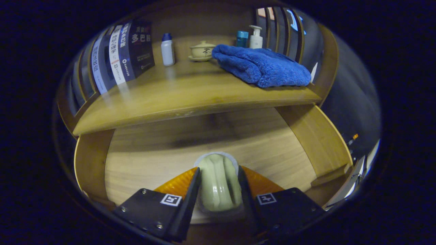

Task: Pull open the drawer, take out the items inside it, and place them on the countertop above the cabinet.

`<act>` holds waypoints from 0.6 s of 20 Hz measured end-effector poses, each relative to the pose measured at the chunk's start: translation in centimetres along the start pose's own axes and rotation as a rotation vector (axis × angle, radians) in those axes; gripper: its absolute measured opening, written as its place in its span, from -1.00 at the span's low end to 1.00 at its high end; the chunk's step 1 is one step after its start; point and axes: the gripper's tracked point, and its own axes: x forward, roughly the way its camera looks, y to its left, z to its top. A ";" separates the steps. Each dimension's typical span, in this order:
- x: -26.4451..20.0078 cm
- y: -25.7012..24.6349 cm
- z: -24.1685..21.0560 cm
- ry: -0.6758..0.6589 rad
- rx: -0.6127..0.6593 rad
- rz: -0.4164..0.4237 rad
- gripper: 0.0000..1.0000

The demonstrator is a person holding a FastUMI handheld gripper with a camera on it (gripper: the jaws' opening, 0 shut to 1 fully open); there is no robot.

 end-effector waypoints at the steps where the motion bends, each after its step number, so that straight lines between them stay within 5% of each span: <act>1: 0.0 0.0 0.0 0.002 0.004 -0.001 0.31; 5: 0.3 0.2 -0.3 0.026 0.019 0.003 0.31; 7: 0.6 0.3 -0.3 0.026 0.024 0.005 0.08; 9: 0.7 0.2 -0.2 0.015 0.028 -0.003 0.07; 12: 0.8 0.6 0.3 -0.021 0.035 0.015 -0.48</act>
